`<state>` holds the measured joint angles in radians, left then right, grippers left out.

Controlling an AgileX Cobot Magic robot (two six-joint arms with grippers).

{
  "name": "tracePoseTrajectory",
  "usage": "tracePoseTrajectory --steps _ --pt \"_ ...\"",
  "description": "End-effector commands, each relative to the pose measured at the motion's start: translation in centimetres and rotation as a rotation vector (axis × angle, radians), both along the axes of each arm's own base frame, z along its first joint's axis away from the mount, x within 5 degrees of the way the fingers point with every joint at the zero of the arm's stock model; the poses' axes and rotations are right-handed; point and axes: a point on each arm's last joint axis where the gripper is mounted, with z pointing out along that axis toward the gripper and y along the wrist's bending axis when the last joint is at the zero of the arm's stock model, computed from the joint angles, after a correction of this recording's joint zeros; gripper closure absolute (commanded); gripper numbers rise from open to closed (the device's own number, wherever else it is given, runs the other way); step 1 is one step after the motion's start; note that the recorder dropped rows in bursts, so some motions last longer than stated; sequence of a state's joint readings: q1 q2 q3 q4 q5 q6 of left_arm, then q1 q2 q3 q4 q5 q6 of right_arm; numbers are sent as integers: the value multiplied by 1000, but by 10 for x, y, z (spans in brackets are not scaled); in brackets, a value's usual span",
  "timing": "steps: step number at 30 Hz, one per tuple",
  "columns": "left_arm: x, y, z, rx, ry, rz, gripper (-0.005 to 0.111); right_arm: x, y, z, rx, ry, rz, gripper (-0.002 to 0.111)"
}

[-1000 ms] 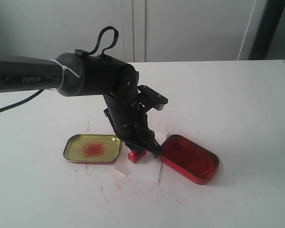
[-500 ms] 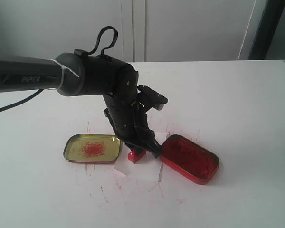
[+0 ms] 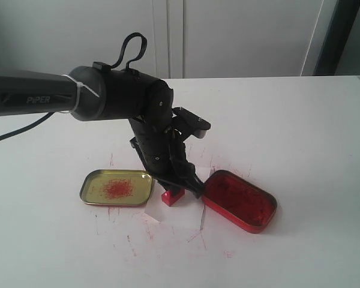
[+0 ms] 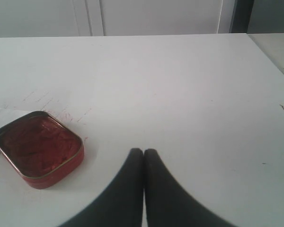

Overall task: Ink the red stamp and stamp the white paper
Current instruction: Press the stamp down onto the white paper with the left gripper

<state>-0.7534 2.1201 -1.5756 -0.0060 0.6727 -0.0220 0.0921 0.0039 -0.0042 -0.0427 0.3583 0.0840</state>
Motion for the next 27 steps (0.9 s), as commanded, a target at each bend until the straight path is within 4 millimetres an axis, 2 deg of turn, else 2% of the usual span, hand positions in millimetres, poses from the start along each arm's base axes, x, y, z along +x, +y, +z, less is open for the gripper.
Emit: tracePoseTrajectory --steps 1,27 --pt "-11 2 -51 65 139 32 107 0 0 0 -7 -13 -2 108" --pt "-11 -2 -50 18 154 60 107 0 0 0 -7 -13 -2 108"
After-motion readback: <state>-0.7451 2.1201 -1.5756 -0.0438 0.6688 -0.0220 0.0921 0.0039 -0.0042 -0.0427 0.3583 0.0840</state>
